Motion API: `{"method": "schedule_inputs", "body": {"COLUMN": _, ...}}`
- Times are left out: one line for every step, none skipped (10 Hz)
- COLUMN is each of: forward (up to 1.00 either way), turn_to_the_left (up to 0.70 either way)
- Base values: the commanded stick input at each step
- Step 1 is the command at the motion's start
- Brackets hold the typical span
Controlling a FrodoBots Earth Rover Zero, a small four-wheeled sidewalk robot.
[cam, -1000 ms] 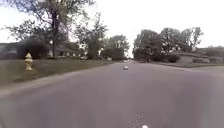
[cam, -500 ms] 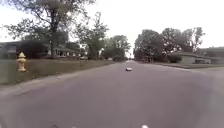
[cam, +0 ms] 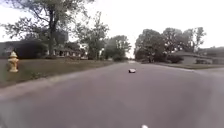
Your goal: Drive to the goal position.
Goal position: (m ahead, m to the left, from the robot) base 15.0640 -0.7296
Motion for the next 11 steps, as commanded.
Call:
{"method": "schedule_inputs", "body": {"forward": 1.0, "turn_to_the_left": 0.0}}
{"method": "schedule_inputs", "body": {"forward": 1.0, "turn_to_the_left": 0.0}}
{"method": "schedule_inputs", "body": {"forward": 1.0, "turn_to_the_left": 0.0}}
{"method": "schedule_inputs", "body": {"forward": 1.0, "turn_to_the_left": 0.0}}
{"method": "schedule_inputs", "body": {"forward": 1.0, "turn_to_the_left": 0.0}}
{"method": "schedule_inputs", "body": {"forward": 1.0, "turn_to_the_left": 0.0}}
{"method": "schedule_inputs", "body": {"forward": 1.0, "turn_to_the_left": 0.0}}
{"method": "schedule_inputs", "body": {"forward": 1.0, "turn_to_the_left": 0.0}}
{"method": "schedule_inputs", "body": {"forward": 1.0, "turn_to_the_left": 0.0}}
{"method": "schedule_inputs", "body": {"forward": 1.0, "turn_to_the_left": 0.0}}
{"method": "schedule_inputs", "body": {"forward": 1.0, "turn_to_the_left": 0.0}}
